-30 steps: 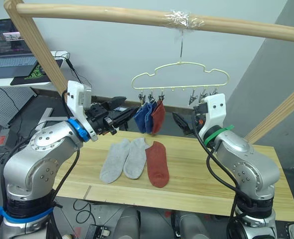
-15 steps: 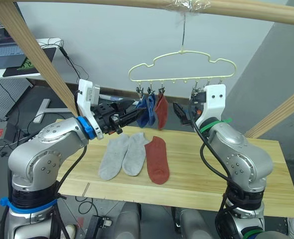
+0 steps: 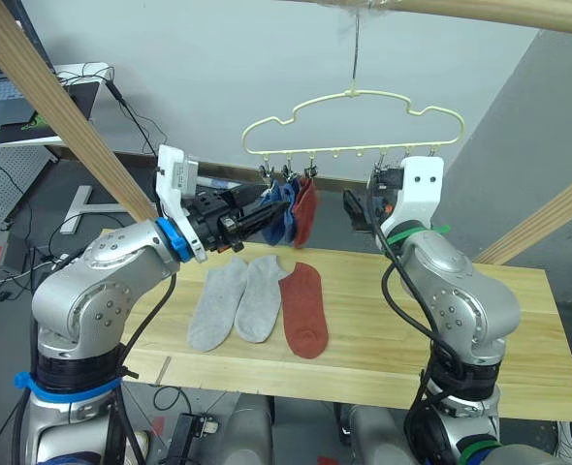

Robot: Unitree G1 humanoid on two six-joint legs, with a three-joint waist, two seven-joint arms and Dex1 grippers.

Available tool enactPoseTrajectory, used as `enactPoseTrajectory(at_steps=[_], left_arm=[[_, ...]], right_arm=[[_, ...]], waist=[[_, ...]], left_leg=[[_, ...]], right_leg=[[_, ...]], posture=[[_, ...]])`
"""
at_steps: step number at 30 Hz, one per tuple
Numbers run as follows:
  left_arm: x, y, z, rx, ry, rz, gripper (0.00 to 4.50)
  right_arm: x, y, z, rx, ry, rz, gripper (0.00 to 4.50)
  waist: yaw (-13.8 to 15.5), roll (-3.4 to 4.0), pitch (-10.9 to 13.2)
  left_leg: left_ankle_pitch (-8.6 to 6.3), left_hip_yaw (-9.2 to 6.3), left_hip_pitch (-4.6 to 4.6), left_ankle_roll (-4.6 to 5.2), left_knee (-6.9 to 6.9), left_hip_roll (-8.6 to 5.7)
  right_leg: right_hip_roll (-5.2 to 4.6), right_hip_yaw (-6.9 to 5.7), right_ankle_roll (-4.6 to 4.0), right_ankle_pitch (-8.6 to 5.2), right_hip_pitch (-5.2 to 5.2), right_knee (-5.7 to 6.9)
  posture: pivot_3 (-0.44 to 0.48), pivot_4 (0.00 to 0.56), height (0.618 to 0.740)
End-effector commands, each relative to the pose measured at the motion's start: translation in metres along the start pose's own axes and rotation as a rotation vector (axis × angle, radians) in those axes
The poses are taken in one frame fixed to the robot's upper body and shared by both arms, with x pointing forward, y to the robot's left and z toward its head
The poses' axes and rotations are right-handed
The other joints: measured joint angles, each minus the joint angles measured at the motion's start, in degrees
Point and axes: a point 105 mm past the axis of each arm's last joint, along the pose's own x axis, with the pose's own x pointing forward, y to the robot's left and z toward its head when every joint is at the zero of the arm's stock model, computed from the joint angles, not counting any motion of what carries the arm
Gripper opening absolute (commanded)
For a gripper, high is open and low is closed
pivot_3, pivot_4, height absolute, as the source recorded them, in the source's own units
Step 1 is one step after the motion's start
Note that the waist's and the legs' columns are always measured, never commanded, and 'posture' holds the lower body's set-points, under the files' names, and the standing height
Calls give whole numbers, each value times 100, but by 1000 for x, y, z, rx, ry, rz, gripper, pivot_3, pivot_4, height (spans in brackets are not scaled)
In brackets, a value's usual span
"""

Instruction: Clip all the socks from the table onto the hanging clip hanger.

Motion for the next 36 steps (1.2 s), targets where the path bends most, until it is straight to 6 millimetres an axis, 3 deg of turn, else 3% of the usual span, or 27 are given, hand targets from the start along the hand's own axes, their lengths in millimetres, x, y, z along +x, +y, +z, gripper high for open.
enactPoseTrajectory(at_steps=[1, 11, 25, 32, 35, 36], left_arm=[[1, -4, 11, 51, -39, -20, 2781], [-2, -2, 7, 40, -38, 1, 2781], [0, 11, -8, -97, 63, 57, 2781], [0, 11, -5, -64, 58, 70, 2781], [0, 10, -1, -37, 37, 67, 2781], [0, 10, 1, -26, 26, 66, 2781]], right_arm=[[-4, 9, 12, -21, -62, 17, 4463], [-5, 19, 2, -13, -34, 46, 4463], [-3, 19, 4, -18, -34, 53, 4463], [-4, 18, 7, -26, -46, 53, 4463], [-3, 18, 8, -29, -52, 52, 3913], [-3, 19, 8, -28, -49, 54, 3913]], waist=[[-11, 0, 0], [-68, -2, 12], [-66, -3, 20], [-71, -3, 39], [-71, -4, 68], [-70, -5, 79]], left_leg=[[0, 0, 0, 0, 0, 0], [0, 0, 0, 0, 0, 0], [0, -1, -3, -1, -3, 0], [0, -1, -3, -2, -11, 0], [0, -1, -3, -4, -12, 0], [1, -1, -4, -5, -12, 0]], right_leg=[[0, 0, 1, 0, 0, 0], [-1, 1, 25, -15, -1, 0], [-1, 0, 28, -17, -3, -4], [-2, 0, 29, -17, -6, -6], [-3, 1, 29, -17, -6, -6], [-4, 1, 29, -17, -6, -6]], posture=[[80, 325, 740], [93, 327, 740], [94, 319, 740], [94, 322, 740], [98, 326, 740], [98, 327, 740]])
